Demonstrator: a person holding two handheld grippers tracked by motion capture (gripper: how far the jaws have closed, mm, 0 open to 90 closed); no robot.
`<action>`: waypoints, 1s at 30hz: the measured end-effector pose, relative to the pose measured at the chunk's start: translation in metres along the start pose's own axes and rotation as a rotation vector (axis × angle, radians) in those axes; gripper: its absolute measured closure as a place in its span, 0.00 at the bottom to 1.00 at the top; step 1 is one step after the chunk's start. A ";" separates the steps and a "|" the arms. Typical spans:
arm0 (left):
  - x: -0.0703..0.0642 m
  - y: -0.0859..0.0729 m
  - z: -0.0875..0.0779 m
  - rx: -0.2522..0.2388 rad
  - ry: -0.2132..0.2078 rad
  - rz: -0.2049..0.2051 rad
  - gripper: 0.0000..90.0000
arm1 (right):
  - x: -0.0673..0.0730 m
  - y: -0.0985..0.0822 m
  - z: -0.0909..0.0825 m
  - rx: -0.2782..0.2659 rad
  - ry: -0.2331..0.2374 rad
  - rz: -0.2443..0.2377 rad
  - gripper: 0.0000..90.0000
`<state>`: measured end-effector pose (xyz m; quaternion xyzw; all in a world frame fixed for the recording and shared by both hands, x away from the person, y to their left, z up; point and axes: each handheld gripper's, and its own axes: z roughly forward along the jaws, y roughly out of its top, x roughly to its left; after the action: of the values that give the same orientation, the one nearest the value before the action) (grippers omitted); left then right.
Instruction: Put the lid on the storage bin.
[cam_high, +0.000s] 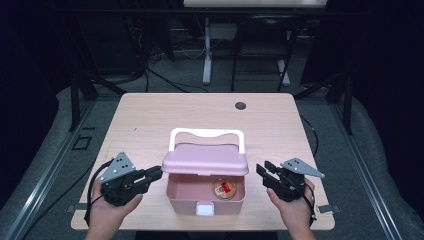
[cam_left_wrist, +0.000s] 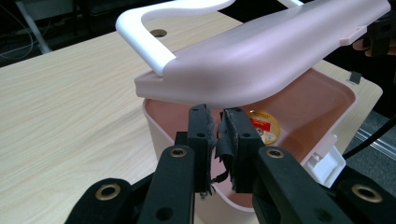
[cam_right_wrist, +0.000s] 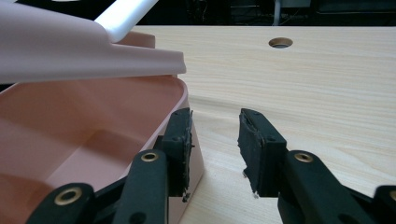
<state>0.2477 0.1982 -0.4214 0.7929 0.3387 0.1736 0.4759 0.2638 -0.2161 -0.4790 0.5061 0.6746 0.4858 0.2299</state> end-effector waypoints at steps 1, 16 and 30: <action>0.000 -0.001 0.000 0.000 0.000 0.001 0.91 | 0.000 0.000 0.000 0.001 0.001 0.000 0.71; -0.002 -0.015 0.000 0.018 -0.006 -0.013 0.91 | -0.004 -0.004 0.000 0.001 -0.011 0.007 0.70; -0.005 -0.027 -0.003 0.015 -0.017 -0.026 0.91 | -0.005 -0.004 -0.002 -0.008 -0.003 0.019 0.70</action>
<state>0.2323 0.2049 -0.4429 0.7934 0.3463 0.1579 0.4751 0.2624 -0.2213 -0.4825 0.5123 0.6675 0.4899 0.2281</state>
